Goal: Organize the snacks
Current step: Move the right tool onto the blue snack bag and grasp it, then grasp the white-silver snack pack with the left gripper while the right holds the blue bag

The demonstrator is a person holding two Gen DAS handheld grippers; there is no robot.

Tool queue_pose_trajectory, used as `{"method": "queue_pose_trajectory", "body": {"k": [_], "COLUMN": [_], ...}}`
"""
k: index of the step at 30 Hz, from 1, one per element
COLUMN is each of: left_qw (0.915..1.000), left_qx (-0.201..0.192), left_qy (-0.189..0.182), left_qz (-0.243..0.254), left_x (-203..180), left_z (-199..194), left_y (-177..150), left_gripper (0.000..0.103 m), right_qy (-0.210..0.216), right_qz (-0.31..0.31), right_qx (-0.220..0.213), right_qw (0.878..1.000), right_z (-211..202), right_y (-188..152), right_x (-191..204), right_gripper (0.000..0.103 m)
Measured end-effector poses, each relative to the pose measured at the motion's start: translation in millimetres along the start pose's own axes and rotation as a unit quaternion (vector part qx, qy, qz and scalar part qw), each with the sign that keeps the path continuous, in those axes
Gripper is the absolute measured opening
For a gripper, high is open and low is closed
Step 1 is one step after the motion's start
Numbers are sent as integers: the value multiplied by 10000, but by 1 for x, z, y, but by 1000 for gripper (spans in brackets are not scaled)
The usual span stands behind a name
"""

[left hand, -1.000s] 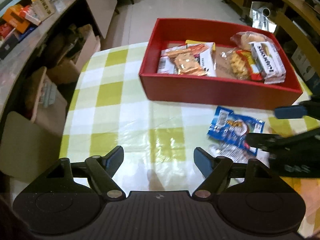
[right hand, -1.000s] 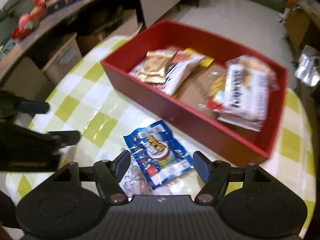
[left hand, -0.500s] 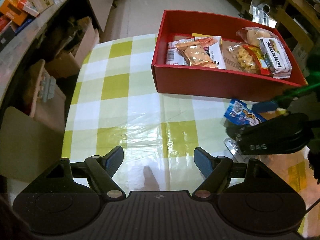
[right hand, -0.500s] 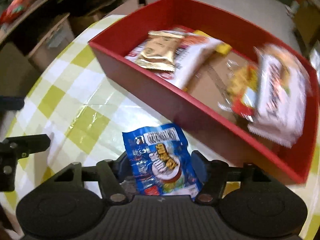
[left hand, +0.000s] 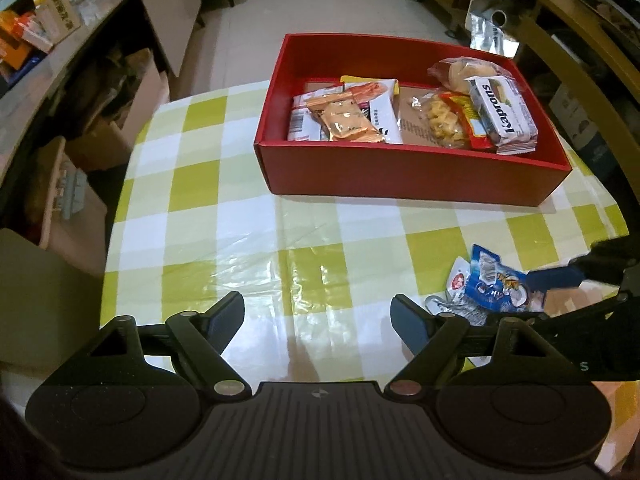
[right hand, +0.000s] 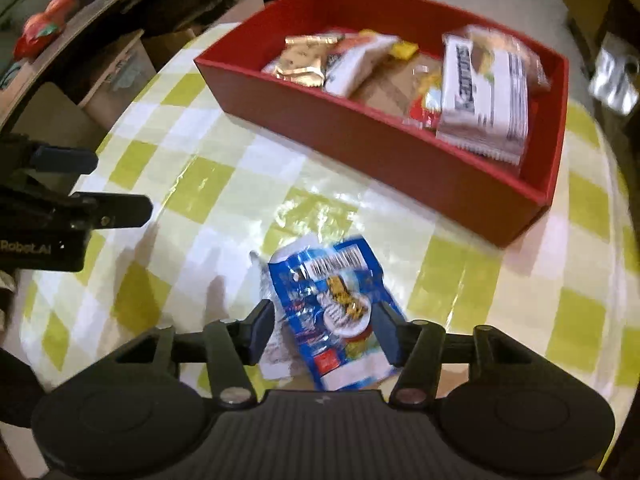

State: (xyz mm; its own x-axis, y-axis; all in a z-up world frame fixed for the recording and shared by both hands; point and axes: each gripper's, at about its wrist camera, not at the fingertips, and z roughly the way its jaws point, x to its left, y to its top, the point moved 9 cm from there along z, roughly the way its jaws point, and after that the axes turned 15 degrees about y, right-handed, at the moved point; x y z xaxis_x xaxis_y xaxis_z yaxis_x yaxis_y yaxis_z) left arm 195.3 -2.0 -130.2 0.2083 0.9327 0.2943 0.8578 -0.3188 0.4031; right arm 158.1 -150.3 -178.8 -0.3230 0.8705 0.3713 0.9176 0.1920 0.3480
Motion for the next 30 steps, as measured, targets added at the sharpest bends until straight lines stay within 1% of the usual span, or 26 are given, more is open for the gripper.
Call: {"method": "queue_pose_trajectory", "body": {"k": [1,2,4,5,7,9,11,12,13,18,20,22,24,26,28,30], "left_qw": [10000,10000,10000,10000,9999,9999,9998,9998,9998,9997,9993,9988,9975,9952,9938,9934], "left_qx": [22,44,74,84,106,136,176,190,200,157,183,238,386,607,787,891], "left_qy": [8,8,29,48,75,79,81,61,35,-99,-165,-288,-519,-732,-780,-708], "left_qz": [-11,-16,-9,4,18,35,31,27,25,185,294,327,293,215,34,-157], "left_x": [1,2,3,4,6,6,7,6,5,-12,-24,-36,-53,-75,-94,-106], "left_z": [1,3,5,7,9,12,15,15,15,9,7,6,6,7,10,13], "left_y": [-1,-1,-2,-2,-3,-4,-3,-3,-3,-5,-8,-9,-11,-10,-8,-6], "left_gripper": [85,85,85,85,85,85,85,85,85,85,85,85,85,85,85,85], "right_qy": [-47,-75,-118,-121,58,69,167,211,202,-55,-96,-288,-551,-602,-553,-488], "right_qz": [-123,-264,-493,-484,-291,-304,94,316,487,770,918,1071,1211,1334,1353,1321], "right_qx": [98,190,408,459,300,279,86,11,-40,-14,-143,-287,-391,-478,-560,-633], "right_qw": [9999,9994,9979,9977,9991,9991,9998,9993,9986,9970,9956,9934,9903,9881,9877,9880], "right_z": [5,11,26,32,35,30,19,13,8,-11,-24,-39,-50,-57,-62,-67], "right_y": [2,3,4,3,3,1,-2,-4,-8,-39,-50,-60,-68,-73,-74,-73], "right_x": [-1,-1,-3,-7,-11,-14,-23,-28,-32,-39,-41,-49,-60,-68,-70,-71], "right_gripper": [79,83,85,95,103,99,88,85,75,75,74,74,74,74,74,74]}}
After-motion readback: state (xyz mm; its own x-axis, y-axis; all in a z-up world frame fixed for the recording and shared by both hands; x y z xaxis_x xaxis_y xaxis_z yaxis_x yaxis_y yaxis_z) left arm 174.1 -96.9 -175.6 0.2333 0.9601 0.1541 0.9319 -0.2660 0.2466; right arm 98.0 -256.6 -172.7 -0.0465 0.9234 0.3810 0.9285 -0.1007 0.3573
